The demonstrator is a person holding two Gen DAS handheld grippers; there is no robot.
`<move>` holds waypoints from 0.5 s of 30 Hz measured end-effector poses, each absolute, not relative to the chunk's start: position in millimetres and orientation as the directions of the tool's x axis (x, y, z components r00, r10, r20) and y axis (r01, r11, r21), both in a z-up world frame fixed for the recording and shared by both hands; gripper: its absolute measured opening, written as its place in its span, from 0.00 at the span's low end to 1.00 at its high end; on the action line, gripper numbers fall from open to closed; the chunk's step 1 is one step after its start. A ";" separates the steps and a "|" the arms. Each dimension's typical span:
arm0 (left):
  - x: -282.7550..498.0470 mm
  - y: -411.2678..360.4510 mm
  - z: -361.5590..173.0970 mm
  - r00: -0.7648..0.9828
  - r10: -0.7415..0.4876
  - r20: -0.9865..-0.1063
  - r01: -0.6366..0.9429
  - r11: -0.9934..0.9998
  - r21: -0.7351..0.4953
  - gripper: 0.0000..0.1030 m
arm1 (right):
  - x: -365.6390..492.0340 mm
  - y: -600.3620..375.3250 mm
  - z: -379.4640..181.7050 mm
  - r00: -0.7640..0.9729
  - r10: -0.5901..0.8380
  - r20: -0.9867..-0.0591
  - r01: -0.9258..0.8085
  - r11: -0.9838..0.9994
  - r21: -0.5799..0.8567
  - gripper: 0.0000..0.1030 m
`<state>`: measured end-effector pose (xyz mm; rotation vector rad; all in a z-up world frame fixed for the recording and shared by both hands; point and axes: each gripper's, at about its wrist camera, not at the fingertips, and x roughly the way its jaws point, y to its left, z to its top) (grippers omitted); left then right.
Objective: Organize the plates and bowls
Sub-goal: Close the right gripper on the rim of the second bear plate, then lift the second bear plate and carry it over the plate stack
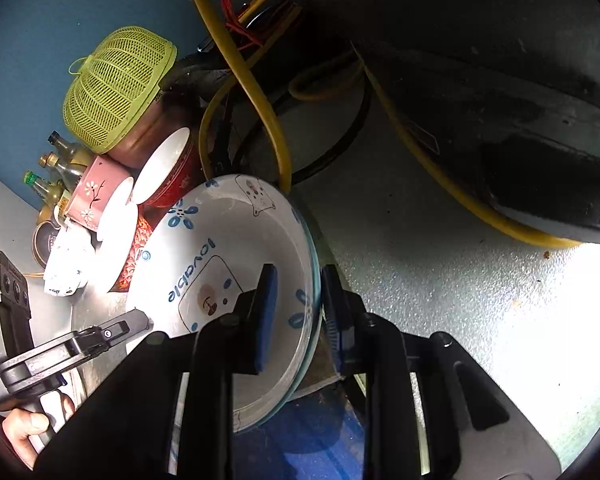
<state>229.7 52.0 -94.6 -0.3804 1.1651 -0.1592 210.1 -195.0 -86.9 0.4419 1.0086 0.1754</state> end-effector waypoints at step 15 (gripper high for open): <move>243.1 47.1 -102.1 0.375 -0.326 -0.868 -0.016 0.934 -0.358 0.07 | 206.1 -191.1 -88.4 0.510 0.303 -0.805 0.071 0.918 0.390 0.09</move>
